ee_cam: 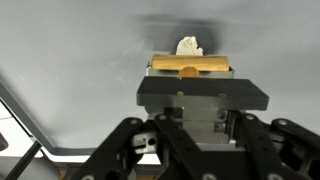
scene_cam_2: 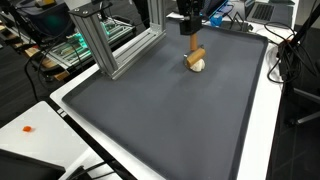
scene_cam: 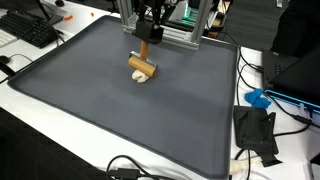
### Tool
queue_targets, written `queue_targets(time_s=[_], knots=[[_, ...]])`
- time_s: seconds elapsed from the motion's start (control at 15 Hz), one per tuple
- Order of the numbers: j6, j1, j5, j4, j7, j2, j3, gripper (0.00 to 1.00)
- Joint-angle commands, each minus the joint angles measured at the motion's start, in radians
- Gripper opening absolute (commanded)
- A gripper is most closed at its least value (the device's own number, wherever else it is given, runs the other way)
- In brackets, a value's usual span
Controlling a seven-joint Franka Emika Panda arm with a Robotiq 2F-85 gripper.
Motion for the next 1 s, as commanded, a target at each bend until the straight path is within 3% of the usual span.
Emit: queue_targets(time_s=[0.0,0.4,0.93], knots=[[0.009,0.013,-0.039,0.018,0.024,-0.009,-0.018,0.23],[0.052,0.014,-0.083,0.021,0.073,0.036,-0.035,0.23],[0.021,0.031,-0.017,0.012,0.006,0.067,-0.040,0.23]])
